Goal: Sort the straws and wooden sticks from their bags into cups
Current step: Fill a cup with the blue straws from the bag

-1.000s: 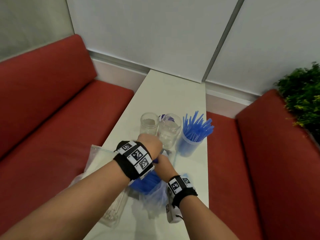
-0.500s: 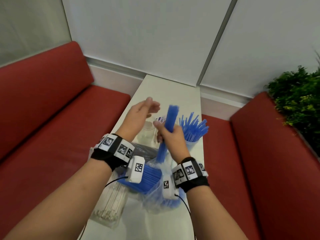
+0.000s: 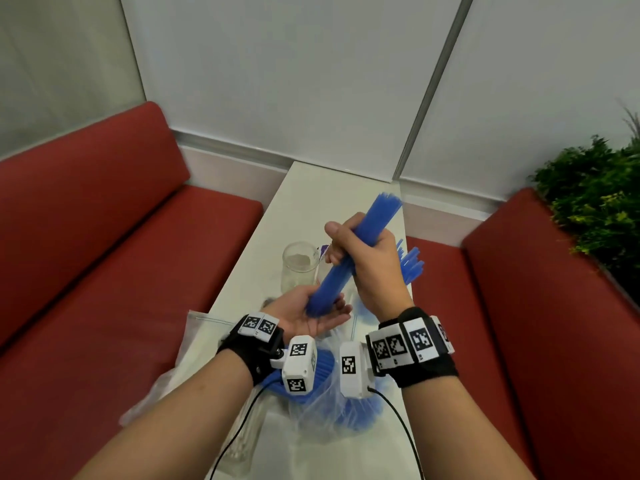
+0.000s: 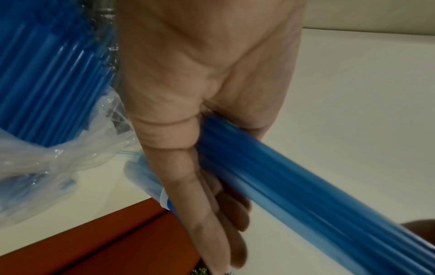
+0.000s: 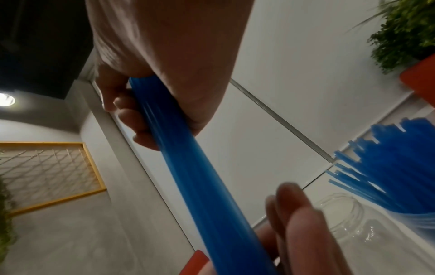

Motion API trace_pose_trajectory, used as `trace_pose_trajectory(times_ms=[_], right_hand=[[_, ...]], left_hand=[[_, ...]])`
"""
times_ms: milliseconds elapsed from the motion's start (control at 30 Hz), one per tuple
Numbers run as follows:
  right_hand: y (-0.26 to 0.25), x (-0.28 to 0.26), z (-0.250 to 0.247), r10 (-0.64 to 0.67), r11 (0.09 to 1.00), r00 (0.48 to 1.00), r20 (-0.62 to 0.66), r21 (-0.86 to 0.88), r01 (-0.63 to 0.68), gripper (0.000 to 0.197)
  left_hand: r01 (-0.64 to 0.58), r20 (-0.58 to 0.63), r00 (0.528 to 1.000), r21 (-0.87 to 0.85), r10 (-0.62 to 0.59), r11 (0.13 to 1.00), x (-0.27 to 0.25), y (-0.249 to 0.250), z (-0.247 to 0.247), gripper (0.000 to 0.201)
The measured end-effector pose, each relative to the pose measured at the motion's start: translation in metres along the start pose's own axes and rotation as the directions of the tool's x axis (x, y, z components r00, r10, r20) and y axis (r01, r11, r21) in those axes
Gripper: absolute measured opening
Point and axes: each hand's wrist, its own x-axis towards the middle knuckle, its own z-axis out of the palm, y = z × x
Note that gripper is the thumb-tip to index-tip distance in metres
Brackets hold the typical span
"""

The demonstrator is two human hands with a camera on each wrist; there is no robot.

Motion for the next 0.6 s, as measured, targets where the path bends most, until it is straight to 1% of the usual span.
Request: trace_pose_trajectory(times_ms=[67, 133, 233, 300, 400, 500, 567, 600], right_hand=[[0.002, -0.002, 0.001, 0.022, 1.000, 1.000, -0.017, -0.005, -0.022, 0.032], [0.007, -0.004, 0.001, 0.046, 0.999, 0.998, -0.032, -0.011, -0.046, 0.034], [0.014, -0.005, -0.005, 0.042, 0.999, 0.998, -0.041, 0.000, -0.042, 0.037], [0.018, -0.008, -0.011, 0.051, 0.999, 0.997, -0.055, 0.010, -0.051, 0.037], [0.024, -0.014, -0.020, 0.084, 0.996, 0.995, -0.059, -0.005, -0.085, 0.035], [0.027, -0.016, -0.031, 0.087, 0.995, 0.992, -0.094, 0.053, -0.083, 0.034], [0.035, -0.016, -0.039, 0.105, 0.993, 0.987, -0.121, 0.073, -0.097, 0.036], [0.042, -0.017, -0.043, 0.119, 0.991, 0.983, -0.137, 0.070, -0.110, 0.038]], left_hand=[[0.046, -0.013, 0.999, -0.014, -0.046, 0.999, 0.004, -0.001, 0.000, 0.034], [0.134, 0.002, 0.991, -0.023, -0.134, 0.991, 0.006, -0.001, 0.002, 0.036], [0.273, 0.061, 0.961, -0.016, -0.271, 0.962, 0.006, 0.001, 0.002, 0.032], [0.313, 0.076, 0.947, 0.020, -0.313, 0.950, 0.008, -0.001, 0.000, 0.033], [0.322, 0.043, 0.944, 0.080, -0.326, 0.943, 0.018, -0.008, -0.011, 0.034], [0.315, -0.019, 0.949, 0.076, -0.315, 0.946, 0.028, -0.018, -0.032, 0.026], [0.294, -0.069, 0.955, 0.076, -0.290, 0.953, 0.035, -0.028, -0.046, 0.024], [0.269, -0.117, 0.959, 0.097, -0.257, 0.958, 0.040, -0.034, -0.051, 0.026]])
